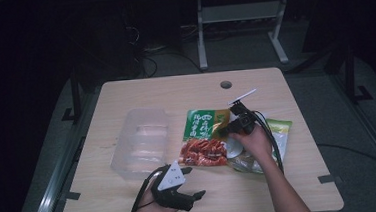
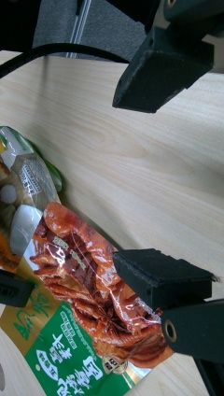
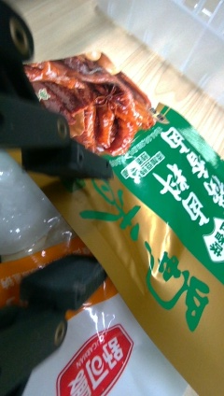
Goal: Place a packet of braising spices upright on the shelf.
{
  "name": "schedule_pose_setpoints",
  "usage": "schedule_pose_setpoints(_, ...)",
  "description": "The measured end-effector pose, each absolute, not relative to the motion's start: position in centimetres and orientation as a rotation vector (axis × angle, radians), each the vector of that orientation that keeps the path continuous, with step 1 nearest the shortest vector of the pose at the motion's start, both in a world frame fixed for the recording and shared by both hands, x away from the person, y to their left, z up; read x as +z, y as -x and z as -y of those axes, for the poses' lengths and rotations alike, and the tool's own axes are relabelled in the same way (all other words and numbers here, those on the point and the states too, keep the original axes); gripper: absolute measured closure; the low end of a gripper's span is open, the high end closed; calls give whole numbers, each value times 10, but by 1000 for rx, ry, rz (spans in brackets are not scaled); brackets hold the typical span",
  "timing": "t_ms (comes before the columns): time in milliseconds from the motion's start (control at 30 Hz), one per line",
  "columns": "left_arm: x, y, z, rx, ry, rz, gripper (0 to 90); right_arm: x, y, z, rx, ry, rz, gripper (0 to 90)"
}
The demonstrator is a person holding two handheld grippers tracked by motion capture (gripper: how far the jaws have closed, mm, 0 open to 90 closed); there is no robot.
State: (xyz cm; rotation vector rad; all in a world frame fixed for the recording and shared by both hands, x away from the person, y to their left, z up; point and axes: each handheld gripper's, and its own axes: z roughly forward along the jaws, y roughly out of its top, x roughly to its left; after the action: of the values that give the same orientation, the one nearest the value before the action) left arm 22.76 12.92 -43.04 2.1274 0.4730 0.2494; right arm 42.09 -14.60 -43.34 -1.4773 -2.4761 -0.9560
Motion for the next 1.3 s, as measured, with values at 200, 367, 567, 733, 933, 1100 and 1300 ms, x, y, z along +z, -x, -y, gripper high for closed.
schedule_pose_setpoints(200, -430, -228, -130, 251, -2126, -478, 217, -433, -420, 145, -977, 1439, 2471, 822)
schedule_pose_setpoints(367, -430, -229, -130, 257, -2128, -474, 217, -430, -418, 143, -1032, 1395, 2489, 900)
schedule_pose_setpoints(567, -430, -231, -131, 249, -2118, -496, 217, -421, -410, 144, -1085, 1341, 2526, 900)
schedule_pose_setpoints(733, -429, -233, -130, 238, -2107, -515, 217, -410, -401, 147, -1137, 1299, 2550, 900)
schedule_pose_setpoints(933, -428, -234, -128, 225, -2097, -533, 216, -394, -386, 153, -1210, 1247, 2563, 900)
schedule_pose_setpoints(1100, -427, -238, -124, 213, -2086, -564, 215, -387, -372, 160, -1289, 1211, 2565, 900)
schedule_pose_setpoints(1300, -428, -247, -118, 232, -2087, -605, 205, -379, -358, 169, -1340, 1158, 2600, 900)
